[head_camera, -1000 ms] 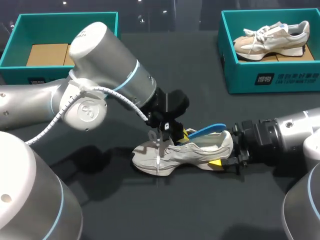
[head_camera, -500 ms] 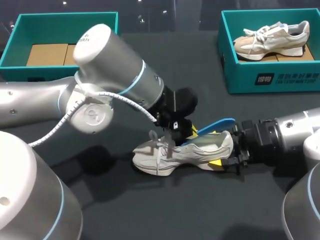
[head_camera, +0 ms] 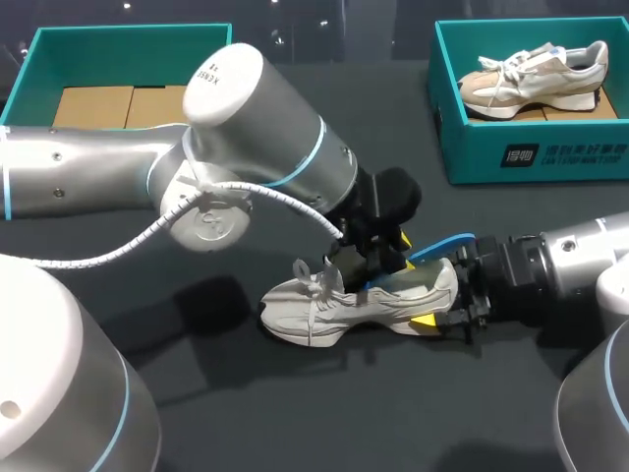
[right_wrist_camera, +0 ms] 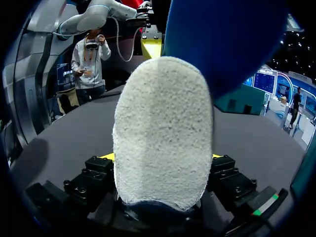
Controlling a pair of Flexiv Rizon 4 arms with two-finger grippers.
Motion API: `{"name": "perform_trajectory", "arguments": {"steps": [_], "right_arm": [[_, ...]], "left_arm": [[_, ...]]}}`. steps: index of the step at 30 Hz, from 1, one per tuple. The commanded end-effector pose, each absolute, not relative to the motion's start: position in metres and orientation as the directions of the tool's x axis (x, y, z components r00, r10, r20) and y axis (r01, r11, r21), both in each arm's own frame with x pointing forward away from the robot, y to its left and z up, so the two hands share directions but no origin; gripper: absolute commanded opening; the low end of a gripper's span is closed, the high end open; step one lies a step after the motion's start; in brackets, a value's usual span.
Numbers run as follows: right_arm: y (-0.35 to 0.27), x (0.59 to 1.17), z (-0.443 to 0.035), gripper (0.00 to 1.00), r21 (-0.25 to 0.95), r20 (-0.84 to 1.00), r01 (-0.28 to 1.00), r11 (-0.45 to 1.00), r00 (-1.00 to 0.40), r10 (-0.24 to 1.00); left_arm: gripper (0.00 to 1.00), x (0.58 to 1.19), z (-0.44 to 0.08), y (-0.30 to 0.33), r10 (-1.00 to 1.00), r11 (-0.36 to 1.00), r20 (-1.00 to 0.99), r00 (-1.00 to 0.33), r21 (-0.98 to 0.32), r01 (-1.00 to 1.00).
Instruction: Take the shoe out of the shoebox, open the shoe tongue, remove and reinsert the insole, then place the shoe into the shoebox
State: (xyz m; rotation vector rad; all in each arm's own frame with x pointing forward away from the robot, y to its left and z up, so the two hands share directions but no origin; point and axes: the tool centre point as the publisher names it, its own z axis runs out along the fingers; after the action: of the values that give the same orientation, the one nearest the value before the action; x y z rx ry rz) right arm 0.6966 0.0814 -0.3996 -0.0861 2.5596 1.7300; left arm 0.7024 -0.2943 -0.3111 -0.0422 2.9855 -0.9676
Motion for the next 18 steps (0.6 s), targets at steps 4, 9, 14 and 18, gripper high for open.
{"name": "perform_trajectory", "arguments": {"steps": [4,9,14,18], "right_arm": [[0.083,0.695,-0.398,0.0,0.924,-0.073,-0.074,0.376,-0.997,-0.016],[0.083,0.695,-0.398,0.0,0.924,-0.073,-0.074,0.376,-0.997,-0.016],[0.083,0.695,-0.398,0.0,0.924,-0.073,-0.074,0.376,-0.997,-0.016],[0.083,0.695,-0.398,0.0,0.924,-0.073,-0.074,0.376,-0.997,-0.016]], "left_arm": [[0.48,0.699,-0.315,-0.29,-0.059,0.78,-0.017,-0.998,-0.625,-0.035],[0.47,0.701,-0.32,-0.295,-0.053,0.765,-0.013,-0.999,-0.643,-0.032],[0.46,0.699,-0.323,-0.306,-0.059,0.759,-0.034,-0.998,-0.65,-0.023],[0.43,0.699,-0.327,-0.314,-0.074,0.759,-0.056,-0.996,-0.65,-0.02]]}}
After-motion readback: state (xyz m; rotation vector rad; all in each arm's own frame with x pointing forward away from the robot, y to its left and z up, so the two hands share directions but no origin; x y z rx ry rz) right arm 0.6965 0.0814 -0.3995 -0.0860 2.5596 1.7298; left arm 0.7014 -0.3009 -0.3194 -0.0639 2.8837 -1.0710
